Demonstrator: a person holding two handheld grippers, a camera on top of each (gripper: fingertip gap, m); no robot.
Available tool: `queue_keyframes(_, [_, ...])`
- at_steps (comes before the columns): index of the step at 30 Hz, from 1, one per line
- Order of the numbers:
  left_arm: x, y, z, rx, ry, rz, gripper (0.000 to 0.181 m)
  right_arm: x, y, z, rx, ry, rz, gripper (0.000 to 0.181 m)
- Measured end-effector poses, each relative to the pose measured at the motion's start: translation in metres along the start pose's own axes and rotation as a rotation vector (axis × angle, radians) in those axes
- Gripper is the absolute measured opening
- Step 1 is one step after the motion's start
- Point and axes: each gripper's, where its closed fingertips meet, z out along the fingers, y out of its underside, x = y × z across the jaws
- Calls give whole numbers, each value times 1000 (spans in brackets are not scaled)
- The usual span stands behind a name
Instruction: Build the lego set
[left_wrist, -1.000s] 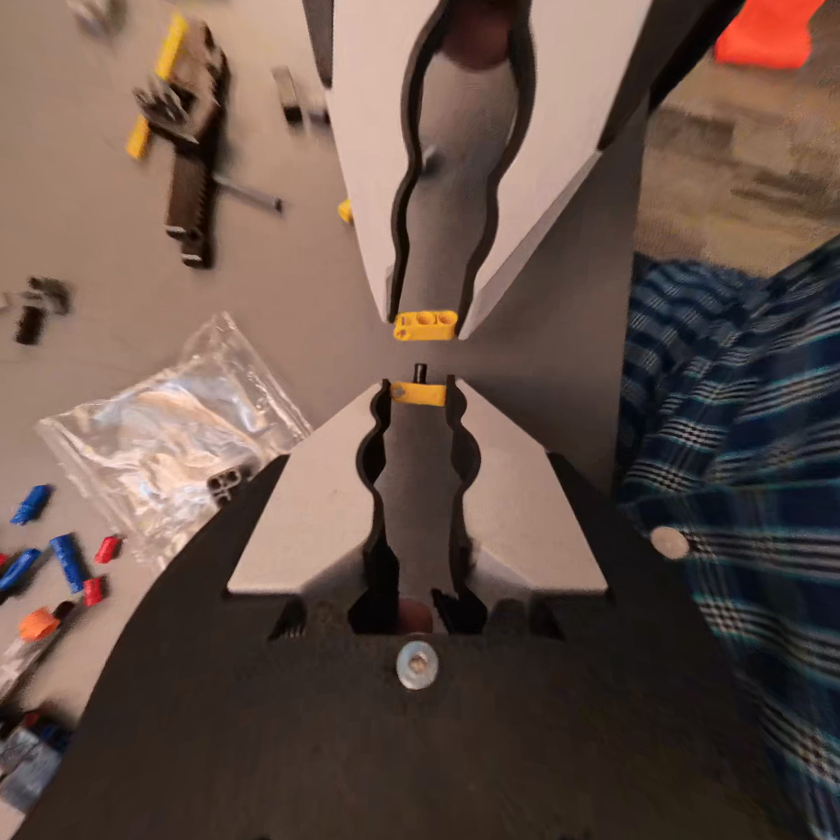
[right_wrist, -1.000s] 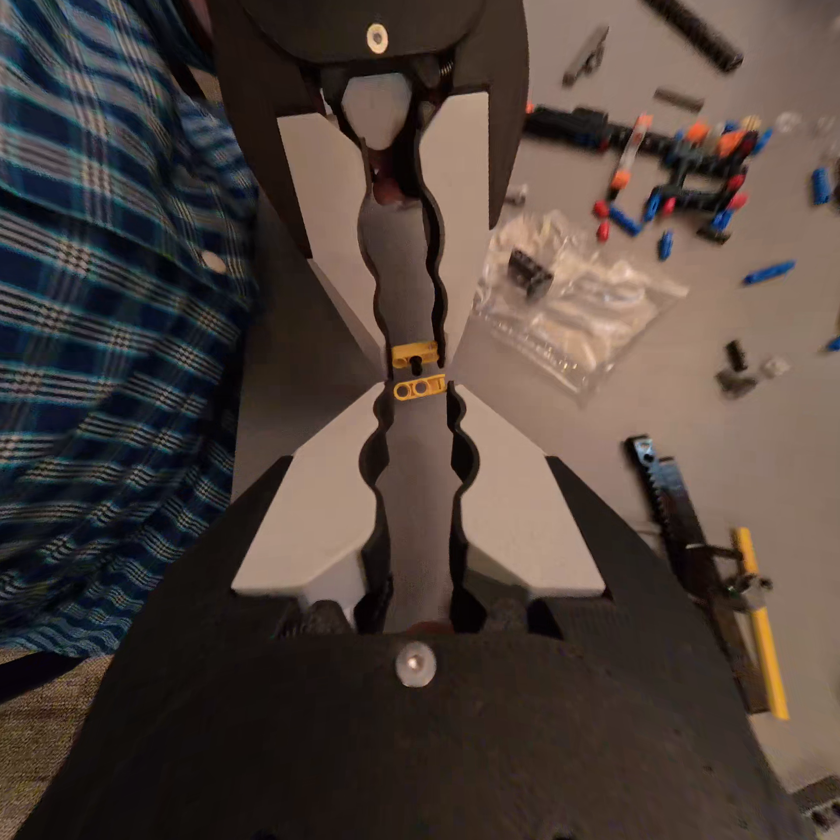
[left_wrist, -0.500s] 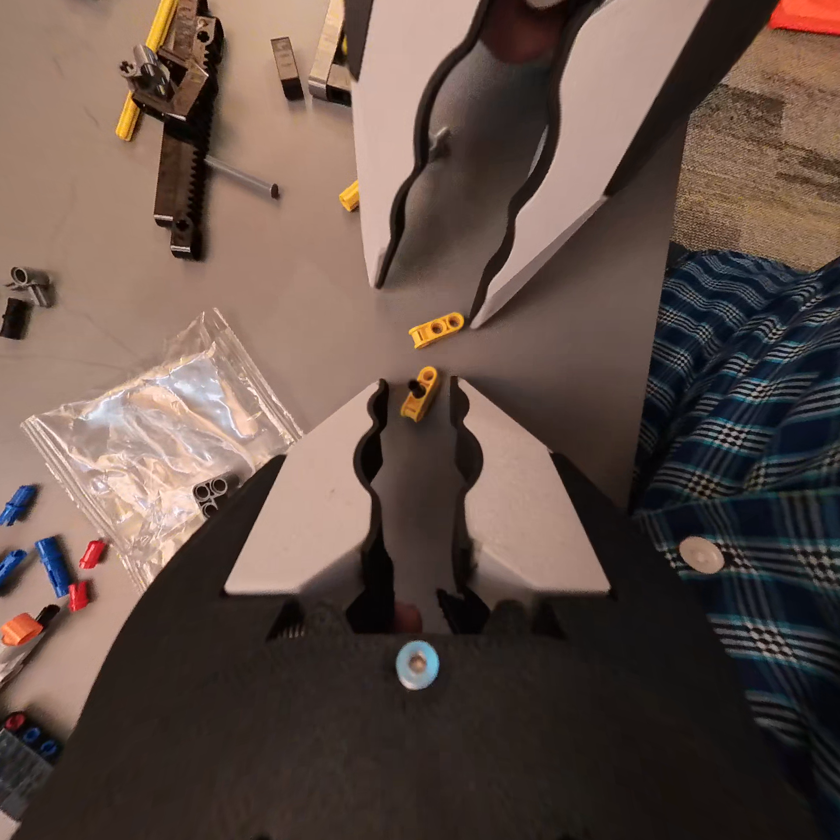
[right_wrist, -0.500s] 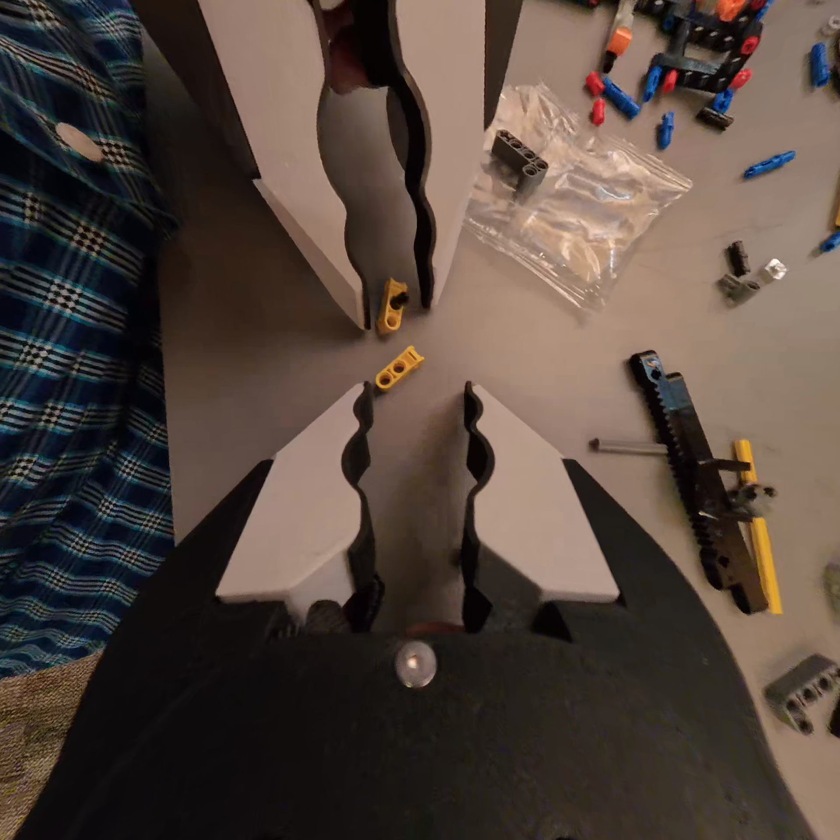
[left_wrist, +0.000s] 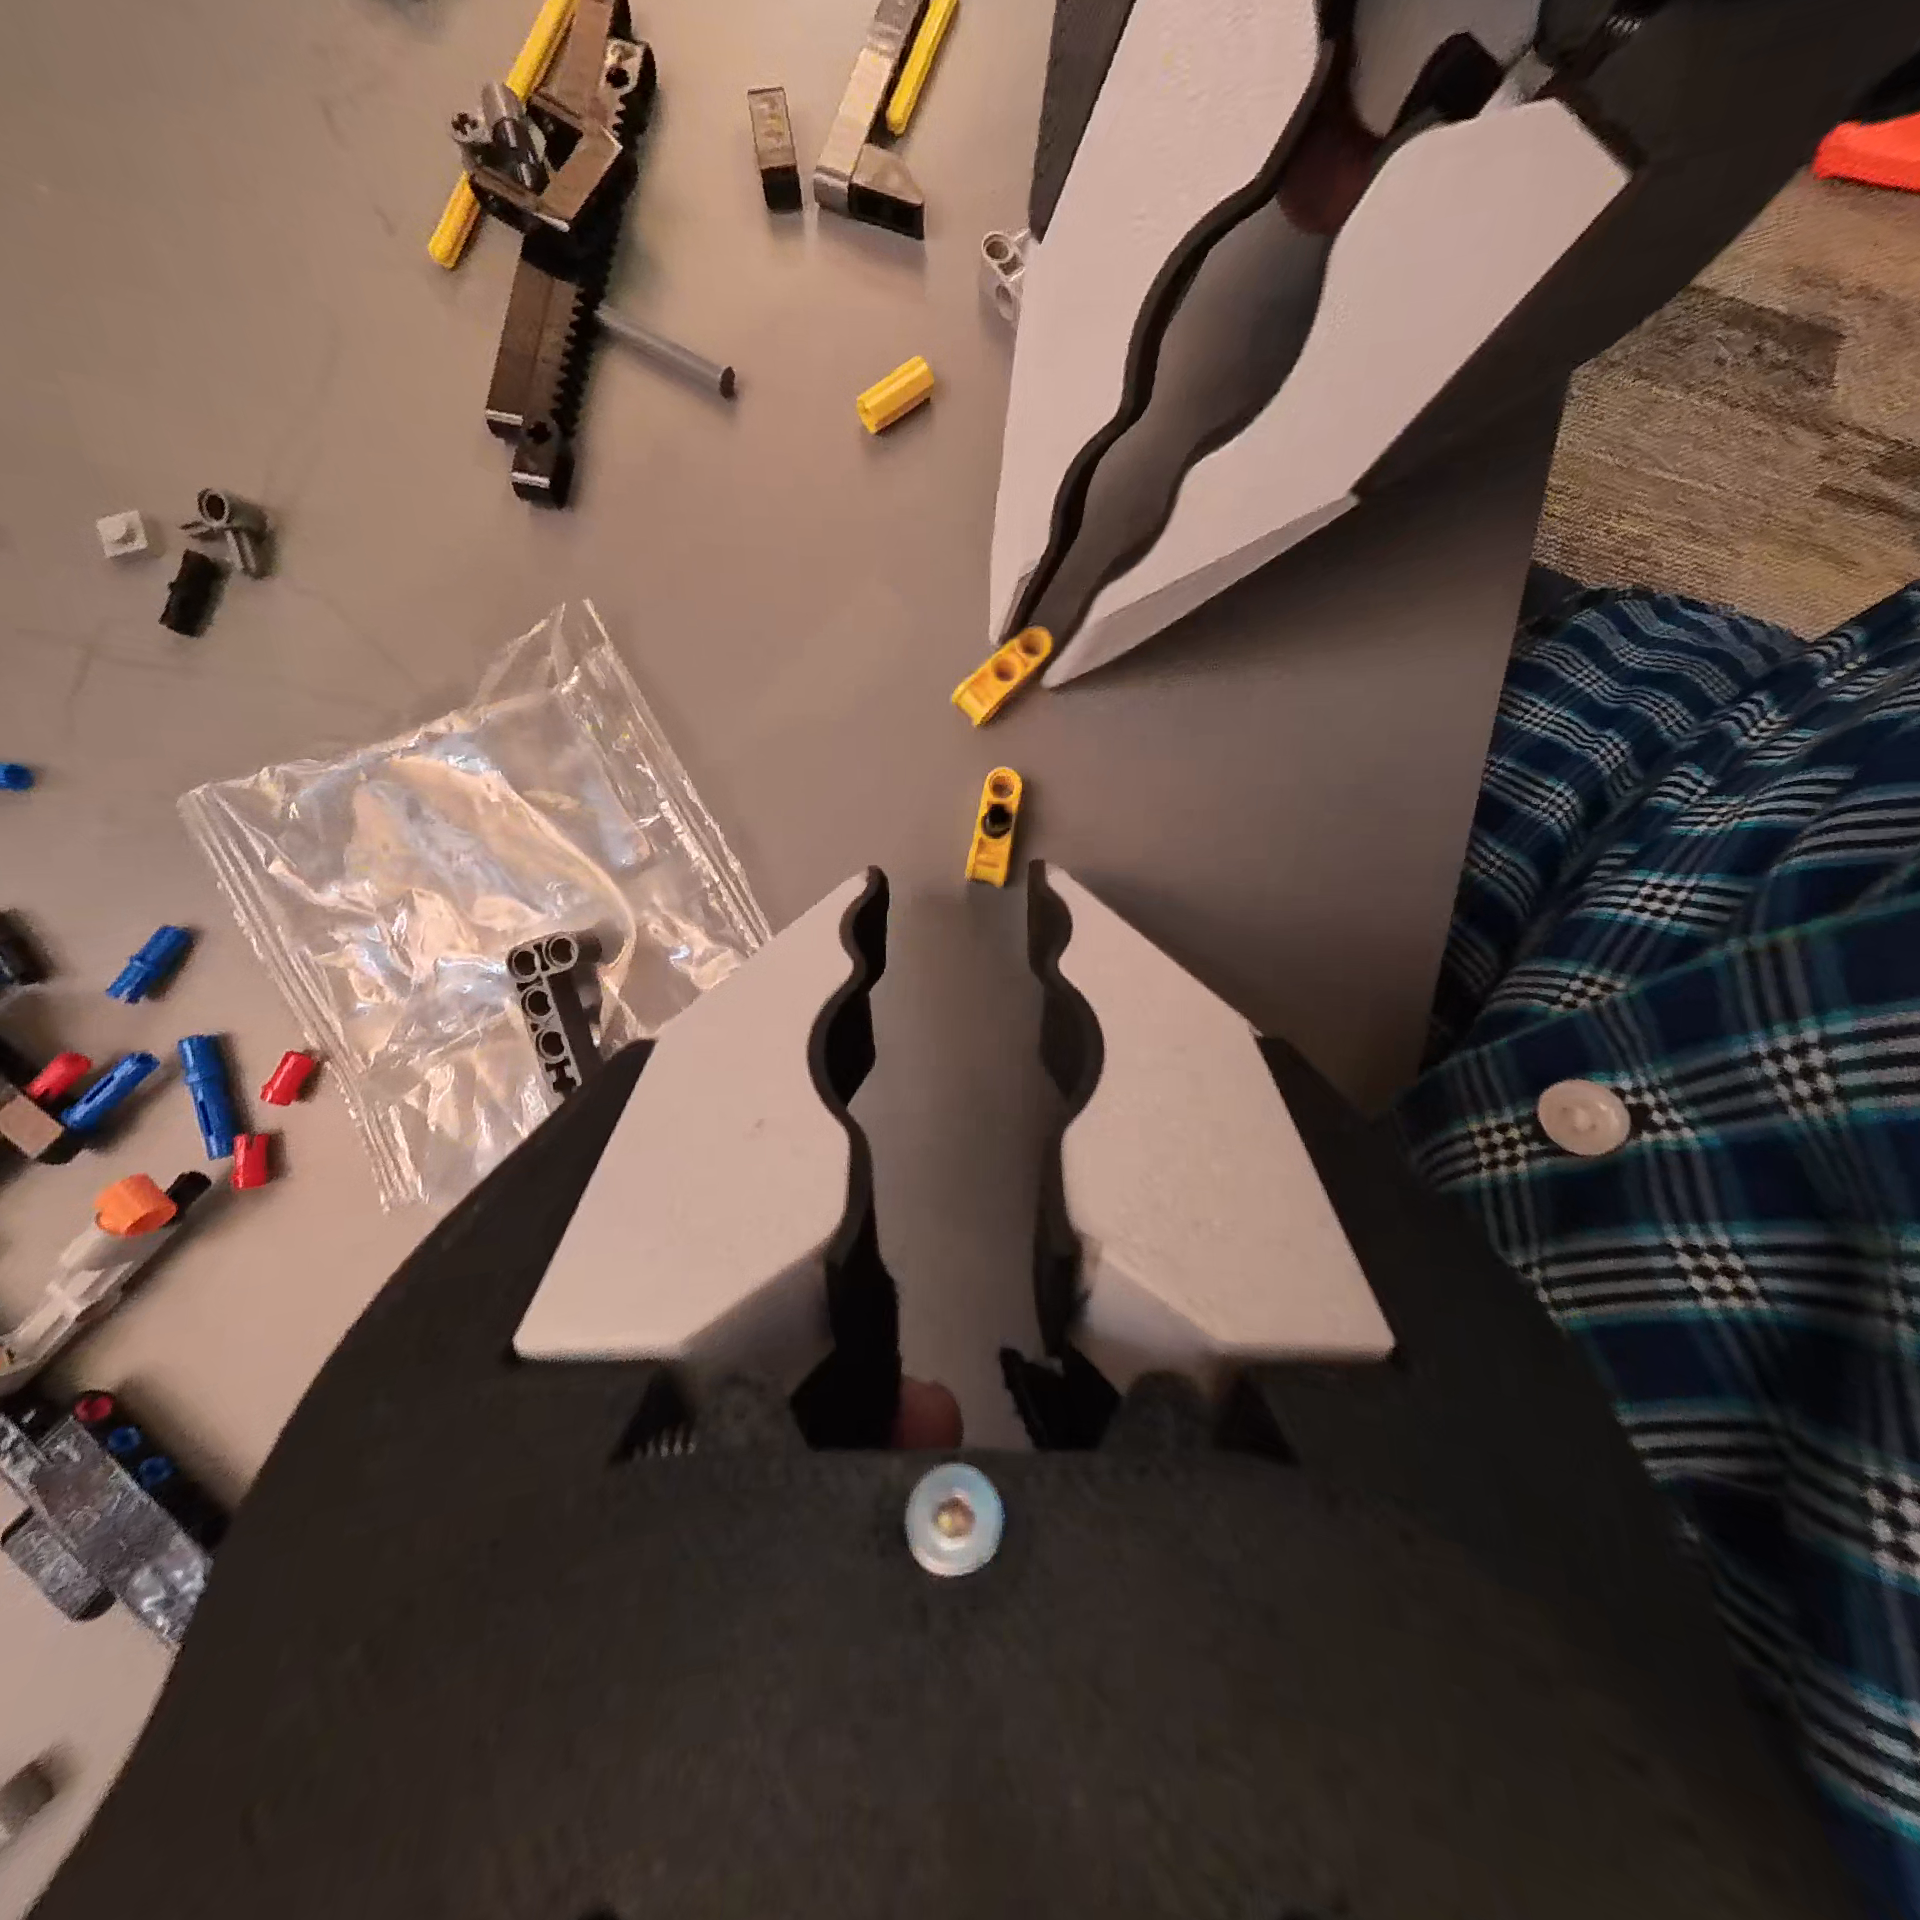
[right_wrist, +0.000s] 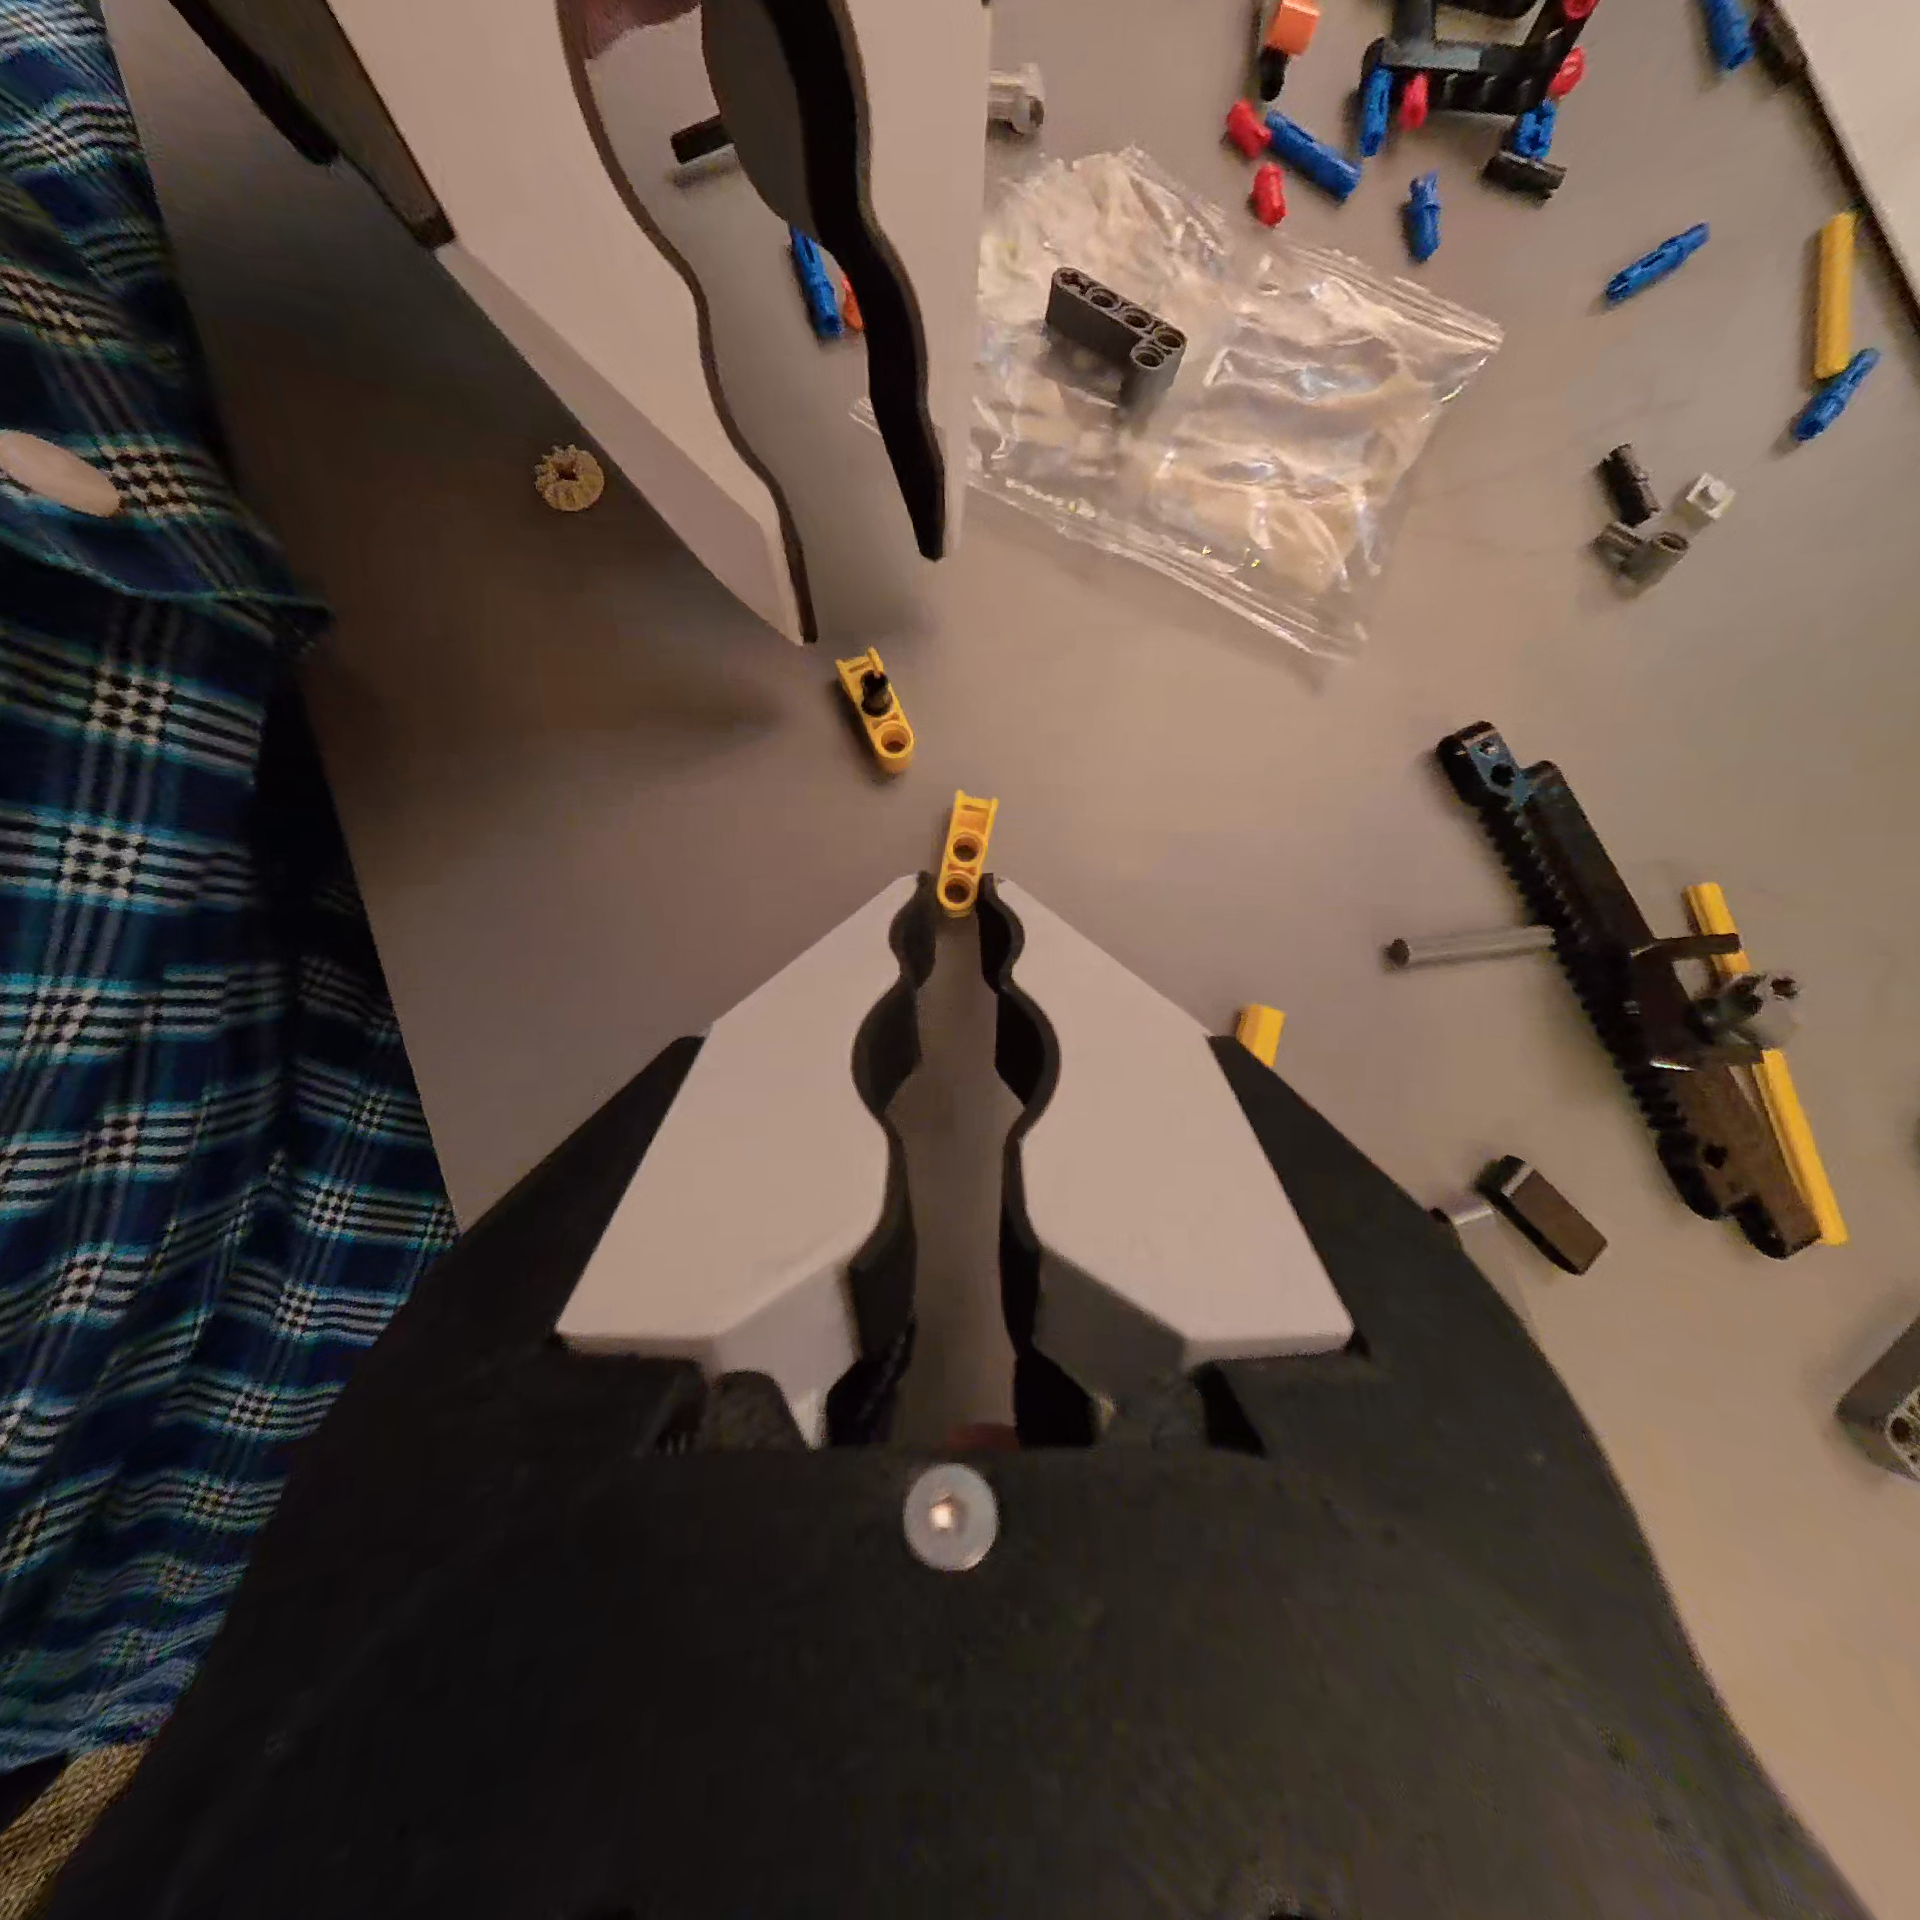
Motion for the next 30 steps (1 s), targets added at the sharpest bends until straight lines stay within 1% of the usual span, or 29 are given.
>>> queue_keyframes(1, [1,-2,0,7,0,4,24,0,0,0,3,-1,2,6])
queue_keyframes(4, [0,-6,0,21,-1,20,23,0,-3,-2,27,1,-23,5])
queue_keyframes(9, [1,-20,-3,58,7,97,19,-4,-23,-12,119,-72,-45,5])
queue_keyframes(14, [3,-19,-4,67,8,144,15,-12,-36,-7,127,-156,-138,5])
queue_keyframes(18, [8,-16,-4,70,14,166,8,-16,-38,-4,127,-197,-188,5])
queue_keyframes(23, [8,-14,-1,73,13,167,7,-16,-37,-2,99,-232,-229,5])
queue_keyframes(30, [7,-9,4,57,7,146,6,-16,-33,5,79,-274,-224,4])
